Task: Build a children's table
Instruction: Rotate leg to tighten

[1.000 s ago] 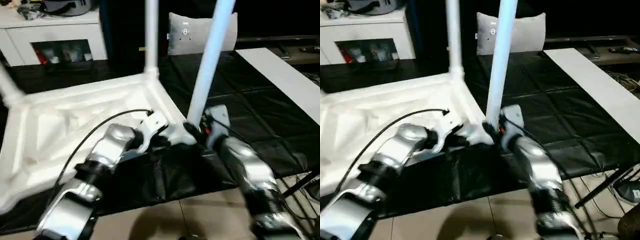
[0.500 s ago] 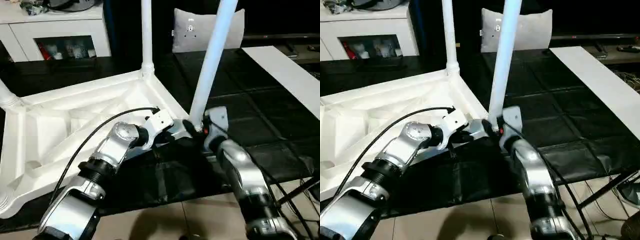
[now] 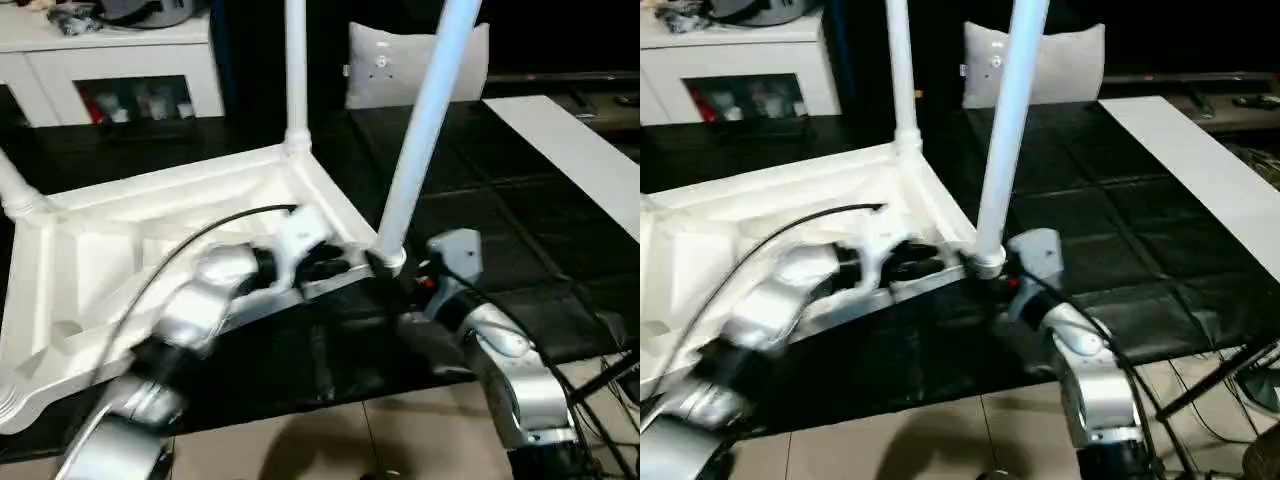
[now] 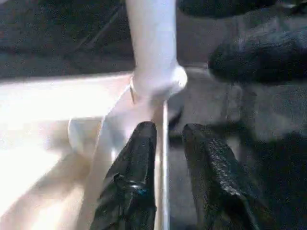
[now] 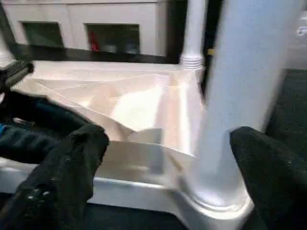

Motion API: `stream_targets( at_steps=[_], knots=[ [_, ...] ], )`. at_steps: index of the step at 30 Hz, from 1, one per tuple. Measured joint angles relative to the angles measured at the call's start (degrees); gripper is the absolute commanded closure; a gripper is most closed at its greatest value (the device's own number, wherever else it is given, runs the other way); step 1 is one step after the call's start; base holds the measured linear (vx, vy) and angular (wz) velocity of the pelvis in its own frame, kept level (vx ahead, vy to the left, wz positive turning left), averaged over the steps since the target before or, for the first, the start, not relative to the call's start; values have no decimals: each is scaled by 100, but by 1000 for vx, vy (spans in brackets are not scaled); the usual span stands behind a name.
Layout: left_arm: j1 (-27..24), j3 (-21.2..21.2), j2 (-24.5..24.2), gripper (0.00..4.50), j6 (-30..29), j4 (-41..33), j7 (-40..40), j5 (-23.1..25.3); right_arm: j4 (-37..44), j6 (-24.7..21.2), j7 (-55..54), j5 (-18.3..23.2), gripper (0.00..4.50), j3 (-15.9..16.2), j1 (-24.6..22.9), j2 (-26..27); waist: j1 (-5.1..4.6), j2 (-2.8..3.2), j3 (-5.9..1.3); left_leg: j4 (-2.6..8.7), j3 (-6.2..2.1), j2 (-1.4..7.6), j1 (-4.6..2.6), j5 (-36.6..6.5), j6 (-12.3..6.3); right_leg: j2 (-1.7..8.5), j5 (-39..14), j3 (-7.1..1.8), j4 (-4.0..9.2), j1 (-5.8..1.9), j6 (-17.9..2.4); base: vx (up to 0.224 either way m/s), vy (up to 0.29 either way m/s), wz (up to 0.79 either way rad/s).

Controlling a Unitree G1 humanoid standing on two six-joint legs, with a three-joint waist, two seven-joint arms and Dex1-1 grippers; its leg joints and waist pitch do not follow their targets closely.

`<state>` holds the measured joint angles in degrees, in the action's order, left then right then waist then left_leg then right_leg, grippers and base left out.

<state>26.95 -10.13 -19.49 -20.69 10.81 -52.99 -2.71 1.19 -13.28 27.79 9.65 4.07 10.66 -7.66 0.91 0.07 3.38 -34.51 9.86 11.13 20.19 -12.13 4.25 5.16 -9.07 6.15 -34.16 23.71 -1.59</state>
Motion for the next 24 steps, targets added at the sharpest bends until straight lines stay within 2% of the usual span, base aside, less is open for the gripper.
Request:
stream_targets(
  at_steps=[4, 6, 11, 17, 20, 24],
  knots=[
    [-773, 122, -954, 326, -1009, -1262, -495, -276, -37, -167, 63, 32, 0, 132, 248, 129, -46, -7, 0, 4, 0, 0, -2, 1, 3, -3, -2, -7, 0, 5, 3, 0, 0, 0],
    [-1174, 164, -1323, 326, -1509, -1827, -686, -449, -312, -192, 37, 0, 0, 180, 534, 198, -56, -32, -5, 3, 2, -6, -8, 2, 4, -1, -1, -18, -3, 5, 2, 0, 0, 0],
    [-1738, 200, -1835, 326, -2455, -2751, -786, -611, -1341, -305, -124, -134, 0, 228, 1433, 337, -56, -65, -13, 1, 0, -17, -18, 9, 16, -3, 0, -38, -6, 3, -1, 0, 0, 0],
    [-1889, -2, -1851, 326, -3002, -2835, -387, -368, -2316, -396, -833, -164, 0, 67, 2090, 616, -62, -83, -20, 1, -1, -20, -18, 13, 23, -5, 1, -44, -12, 2, -1, 0, 0, 0],
    [-2012, -48, -1854, 326, -3196, -2872, -62, -257, -2795, -225, -1261, -251, 0, -197, 2351, 570, 2, -93, -26, 0, -4, -21, -16, 16, 28, -5, 0, -43, -13, 4, 0, 0, 0, 0],
    [-1994, -6, -1639, 326, -3069, -2731, 426, -125, -3198, -48, -1538, -253, 0, -492, 2534, 364, 90, -95, -27, -3, -3, -24, -17, 18, 30, -3, 0, -46, -21, -3, 0, 0, 0, 0]
  ],
)
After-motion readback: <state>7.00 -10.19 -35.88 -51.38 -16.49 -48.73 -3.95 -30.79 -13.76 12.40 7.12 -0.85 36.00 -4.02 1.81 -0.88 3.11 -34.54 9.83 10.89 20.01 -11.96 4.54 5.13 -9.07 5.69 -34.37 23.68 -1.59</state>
